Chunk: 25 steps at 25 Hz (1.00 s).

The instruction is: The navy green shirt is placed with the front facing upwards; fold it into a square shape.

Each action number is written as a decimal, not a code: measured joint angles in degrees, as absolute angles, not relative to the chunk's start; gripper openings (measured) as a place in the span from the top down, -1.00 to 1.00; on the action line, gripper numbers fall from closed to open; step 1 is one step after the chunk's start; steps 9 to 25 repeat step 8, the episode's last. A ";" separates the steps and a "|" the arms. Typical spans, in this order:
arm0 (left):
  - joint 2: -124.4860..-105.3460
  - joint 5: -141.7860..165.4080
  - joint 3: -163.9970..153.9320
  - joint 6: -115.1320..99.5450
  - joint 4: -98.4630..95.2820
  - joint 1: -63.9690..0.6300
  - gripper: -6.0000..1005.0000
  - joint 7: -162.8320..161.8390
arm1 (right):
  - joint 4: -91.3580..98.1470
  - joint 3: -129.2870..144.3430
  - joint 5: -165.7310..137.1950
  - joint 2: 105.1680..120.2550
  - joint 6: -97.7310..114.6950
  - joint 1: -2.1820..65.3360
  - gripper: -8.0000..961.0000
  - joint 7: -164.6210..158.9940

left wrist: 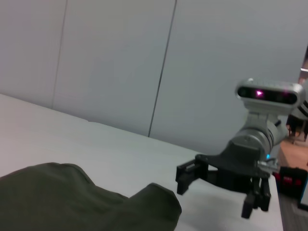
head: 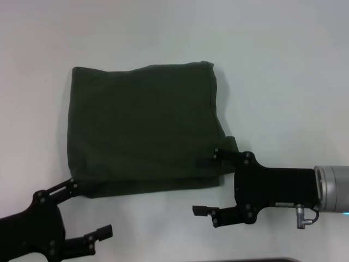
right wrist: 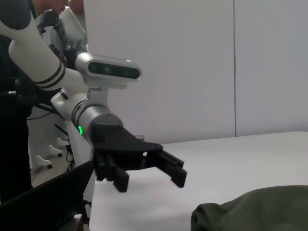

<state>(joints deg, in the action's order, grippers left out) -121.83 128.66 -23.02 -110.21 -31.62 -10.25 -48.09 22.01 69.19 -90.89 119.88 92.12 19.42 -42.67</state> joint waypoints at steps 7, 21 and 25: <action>-121.28 128.35 -22.61 -110.50 -31.75 -12.13 -0.74 -54.03 | 21.97 69.77 -91.41 119.88 92.34 19.42 -0.90 -42.55; -121.24 128.35 -22.60 -110.49 -31.79 -12.19 -0.74 -54.02 | 21.97 69.77 -91.41 119.88 92.34 19.42 -0.90 -42.55; -121.24 128.35 -22.60 -110.49 -31.79 -12.19 -0.74 -54.02 | 21.97 69.77 -91.41 119.88 92.34 19.42 -0.90 -42.55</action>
